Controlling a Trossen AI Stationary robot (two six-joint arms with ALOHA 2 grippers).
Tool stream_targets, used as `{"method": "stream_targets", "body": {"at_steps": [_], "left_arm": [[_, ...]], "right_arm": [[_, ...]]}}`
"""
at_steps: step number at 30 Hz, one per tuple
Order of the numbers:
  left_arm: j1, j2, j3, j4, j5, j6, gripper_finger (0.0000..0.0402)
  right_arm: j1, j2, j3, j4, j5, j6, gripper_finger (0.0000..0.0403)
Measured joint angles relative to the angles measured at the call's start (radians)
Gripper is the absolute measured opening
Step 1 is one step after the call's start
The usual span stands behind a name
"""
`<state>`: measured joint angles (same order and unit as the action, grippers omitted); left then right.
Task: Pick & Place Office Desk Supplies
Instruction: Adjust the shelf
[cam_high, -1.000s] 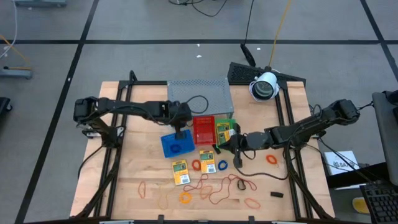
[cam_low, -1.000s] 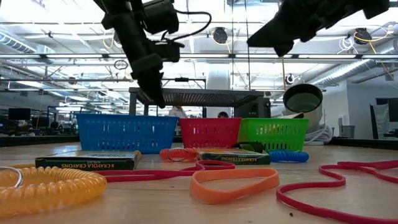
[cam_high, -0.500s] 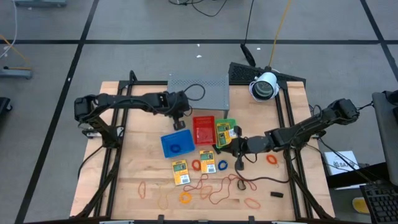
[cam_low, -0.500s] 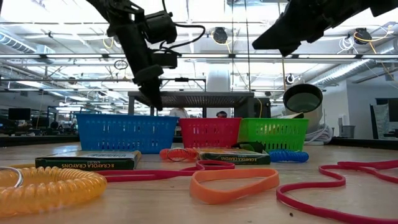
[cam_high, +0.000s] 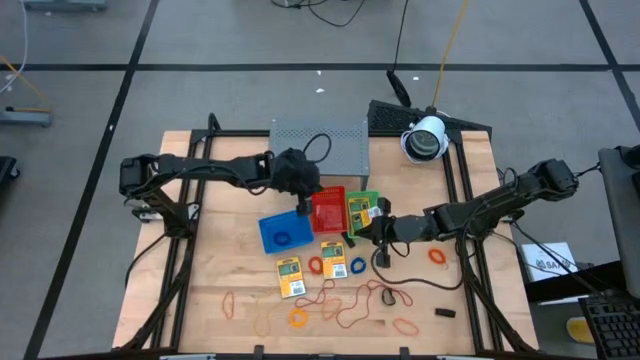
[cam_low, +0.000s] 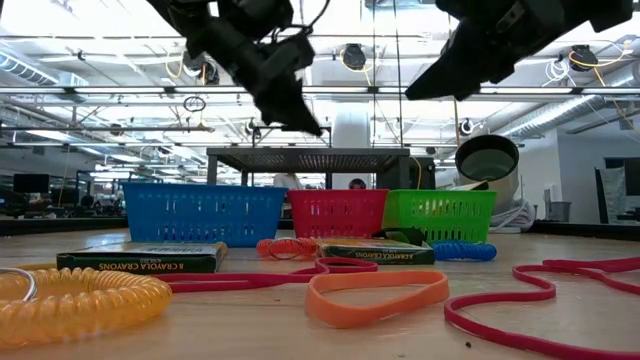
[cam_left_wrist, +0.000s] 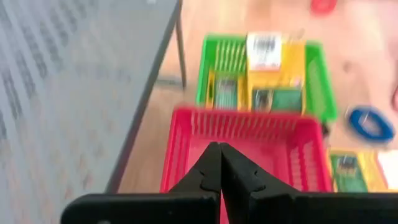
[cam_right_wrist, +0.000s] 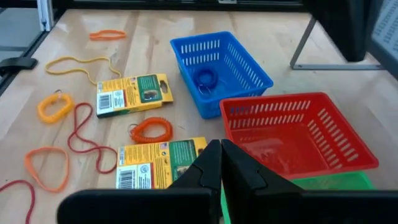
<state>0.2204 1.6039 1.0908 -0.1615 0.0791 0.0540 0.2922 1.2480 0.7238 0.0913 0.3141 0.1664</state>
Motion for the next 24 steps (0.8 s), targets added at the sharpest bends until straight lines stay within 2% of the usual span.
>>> {"method": "stream_targets", "body": {"at_steps": [6, 13, 18, 24], "left_arm": [[0.028, 0.013, 0.0, 0.033, 0.029, -0.005, 0.0001], [0.065, 0.06, 0.0, 0.014, 0.018, 0.008, 0.0], [0.087, 0.082, -0.001, 0.051, -0.08, 0.042, 0.0], [0.107, 0.079, 0.0, 0.153, -0.114, 0.05, 0.0]], "right_arm": [[-0.004, 0.0, 0.0, -0.036, -0.002, 0.005, 0.0], [-0.014, -0.001, 0.0, -0.039, -0.003, 0.004, 0.0], [-0.027, -0.001, 0.0, -0.049, -0.002, 0.002, 0.0], [-0.034, -0.001, 0.0, -0.059, -0.002, 0.005, 0.0]]}}
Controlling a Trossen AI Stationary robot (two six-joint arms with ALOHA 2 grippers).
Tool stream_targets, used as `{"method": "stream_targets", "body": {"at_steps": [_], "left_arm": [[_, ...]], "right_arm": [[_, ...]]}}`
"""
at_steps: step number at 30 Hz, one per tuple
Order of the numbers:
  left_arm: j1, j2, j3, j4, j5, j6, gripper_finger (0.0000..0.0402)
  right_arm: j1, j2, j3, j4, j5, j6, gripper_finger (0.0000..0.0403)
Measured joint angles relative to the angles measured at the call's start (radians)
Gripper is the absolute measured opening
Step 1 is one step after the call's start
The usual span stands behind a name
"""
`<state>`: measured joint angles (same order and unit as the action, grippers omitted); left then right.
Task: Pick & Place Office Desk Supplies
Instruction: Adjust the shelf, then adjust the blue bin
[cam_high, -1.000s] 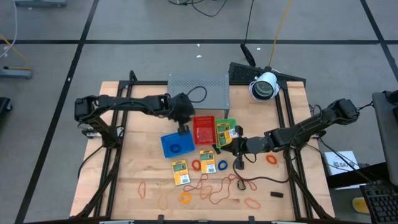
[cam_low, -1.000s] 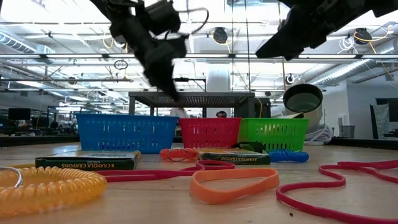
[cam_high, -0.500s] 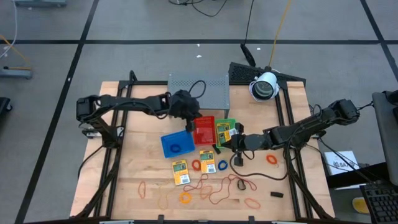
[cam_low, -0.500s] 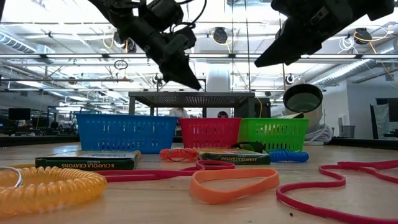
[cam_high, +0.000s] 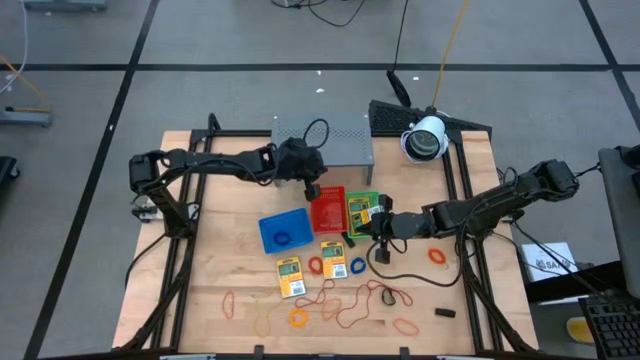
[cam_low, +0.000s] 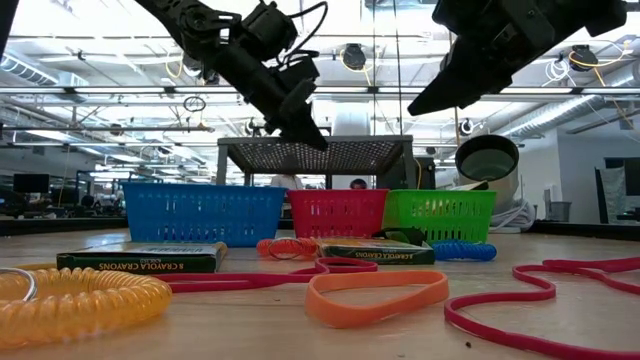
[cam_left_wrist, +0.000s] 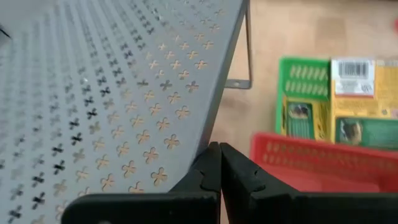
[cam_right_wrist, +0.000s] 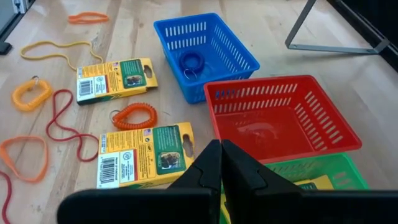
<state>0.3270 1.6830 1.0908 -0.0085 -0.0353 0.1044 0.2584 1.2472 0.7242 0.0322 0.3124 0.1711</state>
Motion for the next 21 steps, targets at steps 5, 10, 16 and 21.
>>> {"method": "stream_targets", "body": {"at_steps": [5, 10, 16, 21], "left_arm": [[-0.007, 0.001, 0.0, -0.011, 0.01, -0.003, 0.0], [-0.028, 0.004, 0.0, -0.017, 0.042, -0.021, 0.0], [-0.066, 0.003, 0.0, 0.029, 0.172, -0.036, 0.0], [-0.126, -0.022, 0.0, 0.034, 0.185, -0.036, 0.0001]], "right_arm": [[0.0, 0.0, 0.0, 0.0, 0.0, 0.0, 0.0], [0.001, 0.0, 0.0, -0.001, -0.002, 0.001, 0.0], [0.001, 0.0, 0.0, 0.0, -0.003, 0.001, 0.0], [0.001, 0.0, 0.0, 0.0, -0.003, 0.001, 0.0]]}}
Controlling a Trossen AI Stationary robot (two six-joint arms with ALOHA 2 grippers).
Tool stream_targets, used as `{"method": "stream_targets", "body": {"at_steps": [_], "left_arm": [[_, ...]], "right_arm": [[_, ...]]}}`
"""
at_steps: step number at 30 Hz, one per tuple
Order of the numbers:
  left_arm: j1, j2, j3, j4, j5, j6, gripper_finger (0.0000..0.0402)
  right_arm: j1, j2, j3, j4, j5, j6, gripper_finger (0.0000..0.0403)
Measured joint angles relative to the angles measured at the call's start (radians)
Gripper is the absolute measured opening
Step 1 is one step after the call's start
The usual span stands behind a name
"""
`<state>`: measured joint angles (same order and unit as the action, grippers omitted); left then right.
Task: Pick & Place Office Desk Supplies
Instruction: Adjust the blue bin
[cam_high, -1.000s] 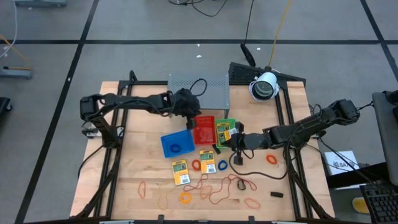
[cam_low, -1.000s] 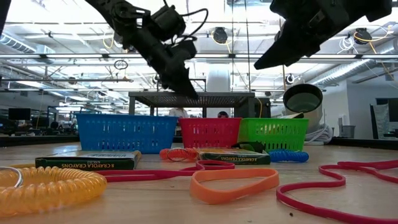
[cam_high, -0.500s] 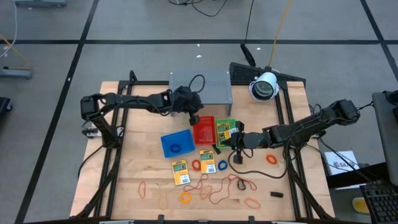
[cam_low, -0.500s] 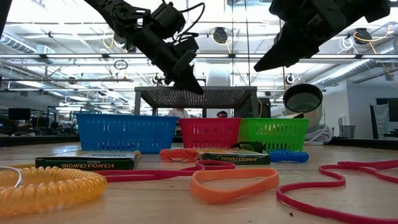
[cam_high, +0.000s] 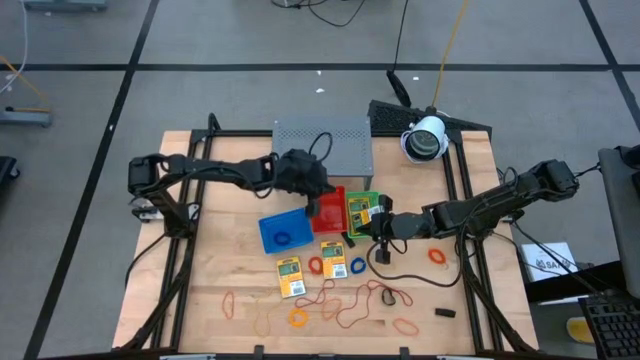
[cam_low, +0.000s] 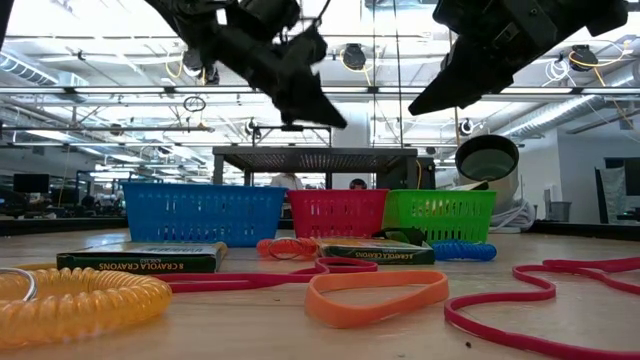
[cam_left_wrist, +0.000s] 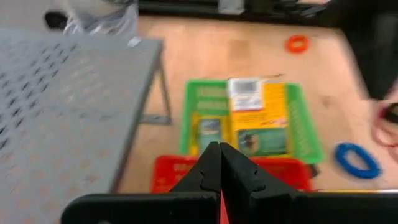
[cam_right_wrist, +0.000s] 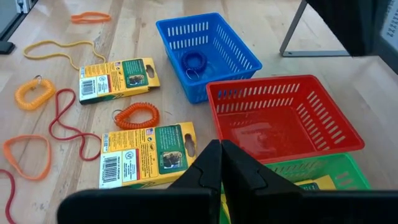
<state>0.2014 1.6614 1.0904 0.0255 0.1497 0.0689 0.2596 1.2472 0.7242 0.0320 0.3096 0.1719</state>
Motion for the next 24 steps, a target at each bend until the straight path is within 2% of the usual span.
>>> {"method": "stream_targets", "body": {"at_steps": [3, 7, 14, 20, 24], "left_arm": [[-0.056, -0.038, 0.0, -0.044, 0.004, 0.004, 0.0001], [-0.138, -0.097, 0.0, -0.194, 0.004, -0.017, 0.0001], [-0.309, -0.154, 0.0, -0.474, -0.016, -0.191, 0.0001], [-0.413, -0.141, 0.0, -0.497, -0.03, -0.318, 0.0001], [-0.451, -0.114, 0.001, -0.485, -0.123, -0.358, 0.0]], "right_arm": [[0.007, 0.0, 0.0, -0.002, 0.001, 0.016, 0.0], [0.03, 0.0, -0.001, -0.023, 0.002, 0.049, 0.0], [0.027, 0.0, -0.001, -0.005, 0.002, 0.025, 0.0], [-0.001, 0.0, -0.001, 0.009, 0.001, 0.003, 0.0], [-0.034, 0.0, -0.001, 0.018, -0.001, -0.025, 0.0]]}}
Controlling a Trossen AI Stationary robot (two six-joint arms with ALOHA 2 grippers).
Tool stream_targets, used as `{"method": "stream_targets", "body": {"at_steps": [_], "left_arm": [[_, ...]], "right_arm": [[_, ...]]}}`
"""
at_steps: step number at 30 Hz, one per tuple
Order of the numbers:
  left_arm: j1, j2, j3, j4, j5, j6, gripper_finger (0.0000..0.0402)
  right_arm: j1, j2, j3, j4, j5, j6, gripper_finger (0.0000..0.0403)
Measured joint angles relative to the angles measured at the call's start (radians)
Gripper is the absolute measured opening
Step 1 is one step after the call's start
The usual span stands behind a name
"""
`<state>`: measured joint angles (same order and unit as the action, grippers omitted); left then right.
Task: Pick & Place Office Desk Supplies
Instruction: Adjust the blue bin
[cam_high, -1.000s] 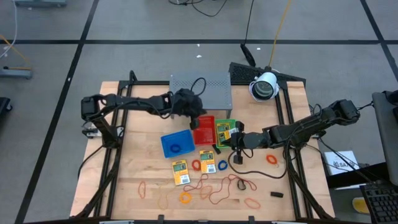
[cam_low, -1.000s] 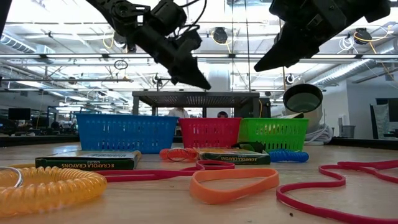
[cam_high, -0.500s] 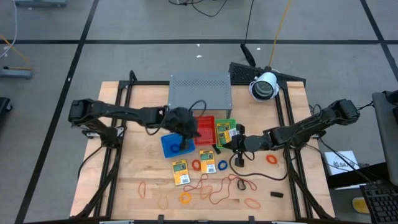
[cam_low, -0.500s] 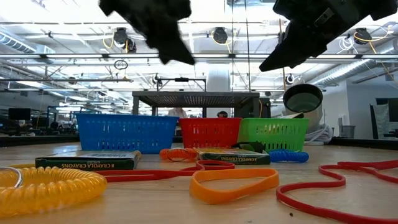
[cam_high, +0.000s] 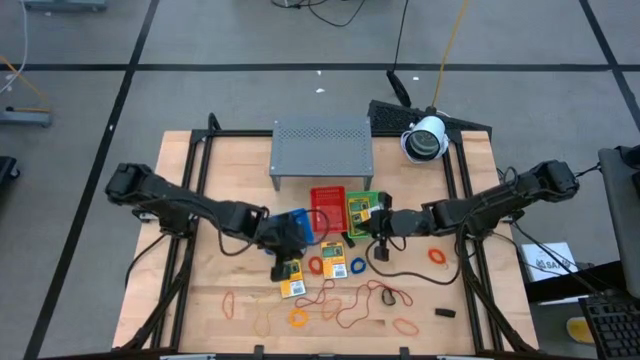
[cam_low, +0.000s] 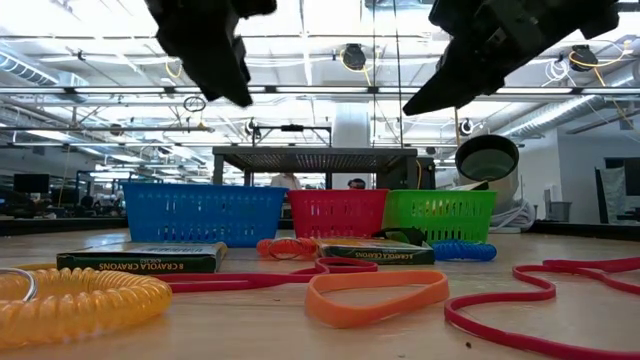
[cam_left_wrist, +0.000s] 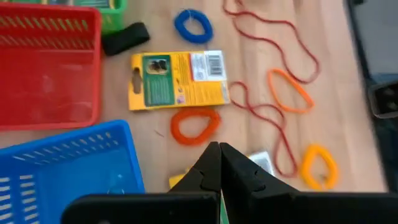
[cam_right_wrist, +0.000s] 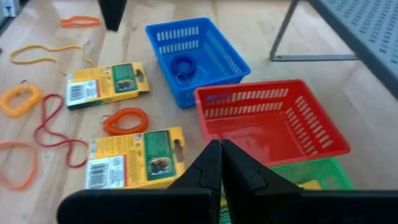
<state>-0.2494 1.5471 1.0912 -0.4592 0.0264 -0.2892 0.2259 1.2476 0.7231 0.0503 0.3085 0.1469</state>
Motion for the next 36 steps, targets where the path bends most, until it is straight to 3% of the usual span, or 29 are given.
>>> {"method": "stream_targets", "body": {"at_steps": [10, 26, 36], "left_arm": [[0.007, 0.125, -0.001, 0.02, -0.028, -0.051, 0.0], [0.039, 0.156, 0.0, 0.053, 0.0, -0.058, 0.0], [-0.024, 0.161, -0.001, -0.159, 0.104, -0.171, 0.0]], "right_arm": [[-0.036, 0.0, 0.0, -0.011, -0.05, -0.006, 0.0], [-0.036, 0.0, 0.0, -0.022, -0.049, -0.006, 0.0], [-0.034, 0.0, 0.0, -0.032, -0.049, 0.001, 0.0]]}}
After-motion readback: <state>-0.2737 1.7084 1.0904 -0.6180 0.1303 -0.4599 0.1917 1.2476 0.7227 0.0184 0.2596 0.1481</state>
